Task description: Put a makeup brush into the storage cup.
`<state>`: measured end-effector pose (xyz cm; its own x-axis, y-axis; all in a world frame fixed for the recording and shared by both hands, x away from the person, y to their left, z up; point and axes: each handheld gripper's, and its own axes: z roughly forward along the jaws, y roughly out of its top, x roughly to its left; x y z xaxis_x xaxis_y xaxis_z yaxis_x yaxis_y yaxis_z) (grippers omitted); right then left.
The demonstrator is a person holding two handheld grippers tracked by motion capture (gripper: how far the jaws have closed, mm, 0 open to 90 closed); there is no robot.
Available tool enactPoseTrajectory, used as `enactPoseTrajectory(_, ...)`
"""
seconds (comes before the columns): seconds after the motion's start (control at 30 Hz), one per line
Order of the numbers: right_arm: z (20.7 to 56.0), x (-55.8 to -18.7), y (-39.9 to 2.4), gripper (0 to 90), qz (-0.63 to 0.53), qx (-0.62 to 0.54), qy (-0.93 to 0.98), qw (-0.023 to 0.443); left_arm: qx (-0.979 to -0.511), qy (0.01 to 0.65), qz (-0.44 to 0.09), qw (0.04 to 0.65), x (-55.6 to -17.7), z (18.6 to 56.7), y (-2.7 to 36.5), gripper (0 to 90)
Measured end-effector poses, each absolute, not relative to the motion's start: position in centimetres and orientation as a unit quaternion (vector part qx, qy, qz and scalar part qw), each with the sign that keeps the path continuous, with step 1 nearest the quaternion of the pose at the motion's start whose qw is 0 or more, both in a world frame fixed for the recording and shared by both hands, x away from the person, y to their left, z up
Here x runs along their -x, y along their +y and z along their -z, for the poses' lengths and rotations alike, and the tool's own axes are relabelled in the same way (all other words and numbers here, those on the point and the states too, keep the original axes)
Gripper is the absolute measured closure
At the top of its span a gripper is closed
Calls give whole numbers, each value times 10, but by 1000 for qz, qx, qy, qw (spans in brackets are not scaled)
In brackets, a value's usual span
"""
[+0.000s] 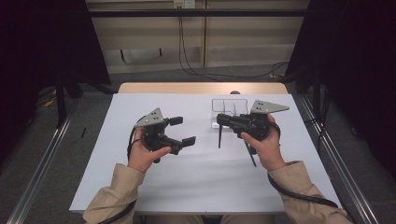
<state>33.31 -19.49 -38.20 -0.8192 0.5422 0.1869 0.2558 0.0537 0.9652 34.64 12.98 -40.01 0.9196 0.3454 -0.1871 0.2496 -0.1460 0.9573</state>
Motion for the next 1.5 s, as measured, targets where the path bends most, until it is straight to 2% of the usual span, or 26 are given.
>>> enactPoseTrajectory(1.5, 382, -342, -215, 850, -622, -300, 712, 129, -764, 212, -90, 602, -322, 415, 217, 0)
